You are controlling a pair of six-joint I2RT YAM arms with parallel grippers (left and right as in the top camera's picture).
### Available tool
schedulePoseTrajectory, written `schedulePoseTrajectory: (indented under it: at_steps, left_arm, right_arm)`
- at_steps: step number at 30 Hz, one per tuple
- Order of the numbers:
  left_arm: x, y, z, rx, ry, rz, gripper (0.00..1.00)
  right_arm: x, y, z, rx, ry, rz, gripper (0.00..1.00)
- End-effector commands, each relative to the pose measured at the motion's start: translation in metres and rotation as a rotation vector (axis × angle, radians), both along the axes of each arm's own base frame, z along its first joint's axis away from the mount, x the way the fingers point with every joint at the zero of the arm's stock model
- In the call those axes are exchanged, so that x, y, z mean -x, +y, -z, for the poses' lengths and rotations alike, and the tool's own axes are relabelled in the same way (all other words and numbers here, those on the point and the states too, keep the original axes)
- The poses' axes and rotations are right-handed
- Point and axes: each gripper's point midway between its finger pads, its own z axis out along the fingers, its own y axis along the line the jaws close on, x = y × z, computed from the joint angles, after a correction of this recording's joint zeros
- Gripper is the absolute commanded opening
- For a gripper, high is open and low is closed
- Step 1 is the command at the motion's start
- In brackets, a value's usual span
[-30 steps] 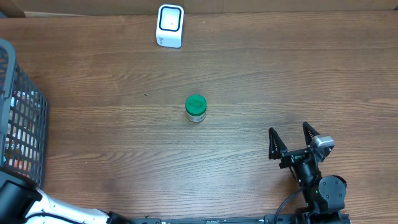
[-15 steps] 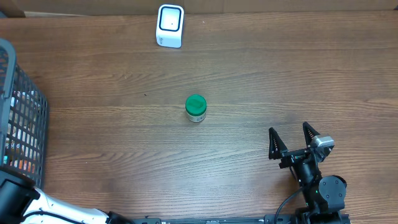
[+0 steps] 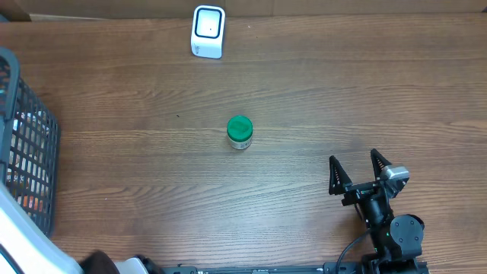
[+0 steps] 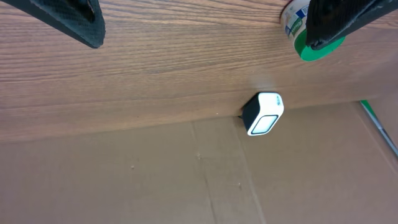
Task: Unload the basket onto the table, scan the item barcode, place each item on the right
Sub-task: 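Grasp the mint-green packet and place it beside the jar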
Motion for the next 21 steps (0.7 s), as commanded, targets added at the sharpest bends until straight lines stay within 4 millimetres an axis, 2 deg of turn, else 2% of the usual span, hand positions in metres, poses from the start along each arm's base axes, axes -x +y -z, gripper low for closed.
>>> schedulePoseTrajectory:
  at_steps: [1,2,5,6,8,9,10,13,14,20,21]
  left_arm:
    - [-0.005,-0.071,-0.022,-0.031,-0.038,0.162,0.04]
    - [-0.006,-0.102,-0.019,-0.026,-0.014,0.245,0.04]
    - [-0.010,-0.158,0.003,-0.004,0.078,0.404,0.04]
    - [-0.010,-0.178,0.019,0.001,0.146,0.460,0.04]
    - [-0.008,-0.201,0.042,0.012,0.243,0.521,0.04]
    - [-0.006,-0.218,0.066,0.032,0.328,0.562,0.04]
    - [-0.006,-0.224,0.074,0.040,0.357,0.573,0.04]
    - [-0.002,-0.248,0.125,0.064,0.508,0.620,0.04]
    - [0.000,-0.255,0.152,0.069,0.573,0.631,0.04]
    - [0.010,-0.258,0.221,0.126,0.687,0.587,0.04]
    - [0.011,-0.258,0.226,0.129,0.696,0.584,0.04]
  right_arm:
    - [0.000,-0.001,0.002,0.004,-0.003,0.008,1.00]
    - [0.000,-0.001,0.002,0.004,-0.003,0.008,1.00]
    - [0.000,-0.001,0.002,0.004,-0.003,0.008,1.00]
    - [0.000,-0.001,0.002,0.004,-0.003,0.008,1.00]
    - [0.000,-0.001,0.002,0.004,-0.003,0.008,1.00]
    - [0.000,-0.001,0.002,0.004,-0.003,0.008,1.00]
    - [0.000,-0.001,0.002,0.004,-0.003,0.008,1.00]
    - [0.000,-0.001,0.002,0.004,-0.003,0.008,1.00]
    - [0.000,-0.001,0.002,0.004,-0.003,0.008,1.00]
    - [0.000,-0.001,0.002,0.004,-0.003,0.008,1.00]
    - [0.000,-0.001,0.002,0.004,-0.003,0.008,1.00]
